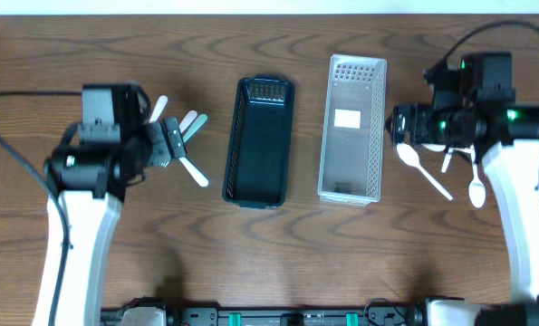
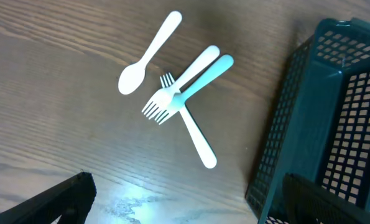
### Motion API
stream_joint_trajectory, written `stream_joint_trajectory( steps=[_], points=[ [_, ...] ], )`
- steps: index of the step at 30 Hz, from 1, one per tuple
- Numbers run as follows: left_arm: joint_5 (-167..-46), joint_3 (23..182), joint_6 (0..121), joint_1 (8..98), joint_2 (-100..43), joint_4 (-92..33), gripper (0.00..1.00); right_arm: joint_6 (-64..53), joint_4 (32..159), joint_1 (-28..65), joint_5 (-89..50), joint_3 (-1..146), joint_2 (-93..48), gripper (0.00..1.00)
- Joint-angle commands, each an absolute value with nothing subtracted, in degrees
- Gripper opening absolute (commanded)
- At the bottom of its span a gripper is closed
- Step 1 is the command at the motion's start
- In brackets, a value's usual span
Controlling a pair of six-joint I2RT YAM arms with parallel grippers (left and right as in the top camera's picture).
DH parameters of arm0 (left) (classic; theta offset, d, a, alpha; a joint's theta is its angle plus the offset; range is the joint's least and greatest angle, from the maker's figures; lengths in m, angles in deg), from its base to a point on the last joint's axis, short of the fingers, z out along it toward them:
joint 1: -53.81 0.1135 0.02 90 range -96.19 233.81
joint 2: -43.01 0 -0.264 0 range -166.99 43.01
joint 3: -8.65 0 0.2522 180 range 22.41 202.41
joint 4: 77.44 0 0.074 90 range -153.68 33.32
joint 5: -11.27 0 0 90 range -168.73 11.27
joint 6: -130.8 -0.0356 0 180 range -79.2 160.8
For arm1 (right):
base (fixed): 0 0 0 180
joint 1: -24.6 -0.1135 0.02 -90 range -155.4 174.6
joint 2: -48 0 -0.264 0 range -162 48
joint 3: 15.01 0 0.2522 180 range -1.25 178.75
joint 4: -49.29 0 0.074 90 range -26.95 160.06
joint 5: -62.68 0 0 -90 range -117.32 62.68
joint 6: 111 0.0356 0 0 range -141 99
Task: Pack container
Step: 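Lower the right gripper onto a white spoon on the right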
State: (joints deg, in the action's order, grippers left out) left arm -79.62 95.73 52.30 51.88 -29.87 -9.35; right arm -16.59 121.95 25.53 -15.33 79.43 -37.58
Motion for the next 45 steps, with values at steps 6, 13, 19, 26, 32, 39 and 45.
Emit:
stream_joint_trajectory(
  steps=[6, 13, 19, 26, 32, 39, 45],
  points=[
    [-78.68, 97.65, 50.88, 52.14, -32.32, -6.81, 0.98, -14.34, 123.11, 33.31, -19.68, 84.09, -50.37, 0.95],
    [-78.68, 97.65, 50.88, 52.14, -32.32, -6.62, 0.98, -32.07, 123.33, 33.95, -24.05, 84.07, -58.17, 0.97],
    [-78.70, 97.65, 50.91, 52.14, -32.32, -6.64, 0.98, -37.18, 123.81, 33.93, -24.11, 84.02, -62.34, 0.73],
    [-78.70, 97.65, 50.91, 52.14, -32.32, -6.64, 0.98, -39.08, 125.71, 33.90, -26.28, 84.02, -68.46, 0.60],
    [-78.70, 97.65, 50.91, 52.14, -32.32, -6.64, 0.98, -39.02, 127.92, 33.88, -27.13, 84.02, -73.34, 0.48],
    [-78.70, 97.65, 50.91, 52.14, -32.32, -6.64, 0.98, -38.60, 128.02, 32.77, -27.39, 83.89, -75.59, 0.43],
    [-78.70, 97.65, 50.91, 52.14, -32.32, -6.66, 0.98, -36.02, 128.02, 31.50, -32.05, 83.65, -75.68, 0.33]
  ],
)
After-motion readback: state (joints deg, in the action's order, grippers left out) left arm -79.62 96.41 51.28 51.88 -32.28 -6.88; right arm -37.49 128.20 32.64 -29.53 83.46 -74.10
